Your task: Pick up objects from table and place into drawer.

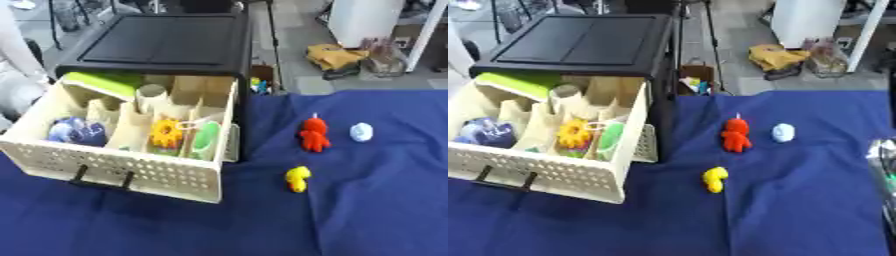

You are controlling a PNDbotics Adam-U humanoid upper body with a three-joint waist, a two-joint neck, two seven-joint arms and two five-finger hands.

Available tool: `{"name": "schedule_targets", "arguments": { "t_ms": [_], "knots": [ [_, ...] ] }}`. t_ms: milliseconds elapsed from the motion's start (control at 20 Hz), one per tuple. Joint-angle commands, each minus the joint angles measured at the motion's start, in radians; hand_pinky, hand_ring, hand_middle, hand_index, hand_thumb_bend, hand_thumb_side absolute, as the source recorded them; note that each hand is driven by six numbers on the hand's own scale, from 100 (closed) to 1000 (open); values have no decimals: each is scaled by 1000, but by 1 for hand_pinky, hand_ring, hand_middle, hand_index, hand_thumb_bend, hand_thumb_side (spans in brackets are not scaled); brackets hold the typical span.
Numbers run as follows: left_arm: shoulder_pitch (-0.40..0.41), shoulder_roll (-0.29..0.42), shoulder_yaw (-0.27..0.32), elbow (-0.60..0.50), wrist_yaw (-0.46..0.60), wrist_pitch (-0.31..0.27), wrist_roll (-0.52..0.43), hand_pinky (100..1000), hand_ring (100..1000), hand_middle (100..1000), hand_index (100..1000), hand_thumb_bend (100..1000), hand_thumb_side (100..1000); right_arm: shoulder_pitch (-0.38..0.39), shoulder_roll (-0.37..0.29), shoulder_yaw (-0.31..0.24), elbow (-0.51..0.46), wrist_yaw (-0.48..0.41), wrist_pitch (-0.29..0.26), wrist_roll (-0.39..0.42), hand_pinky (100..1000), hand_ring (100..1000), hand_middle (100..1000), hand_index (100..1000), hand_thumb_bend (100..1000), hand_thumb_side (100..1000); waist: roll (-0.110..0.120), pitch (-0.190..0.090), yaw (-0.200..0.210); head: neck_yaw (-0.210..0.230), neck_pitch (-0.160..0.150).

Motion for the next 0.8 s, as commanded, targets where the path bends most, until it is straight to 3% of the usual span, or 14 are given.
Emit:
{"name": "schedule_targets", "arguments": {
  "t_ms": [50,450,800],
  "knots": [
    [1,53,14,-13,6,1,-3,665,773,783,928,407,1000,-30,-92,15,9,-49,35,28,585,648,548,586,106,538,1,-20,2,-9,11],
    [10,62,11,-13,11,1,-11,665,773,784,929,408,1000,-85,-278,72,202,-147,160,152,667,716,560,642,174,692,-3,-31,7,-4,29],
    [13,76,5,-13,14,1,-18,665,774,785,929,408,1000,-92,-440,174,376,-73,267,259,737,777,621,733,196,772,-13,-37,6,-15,57]
  ]
}}
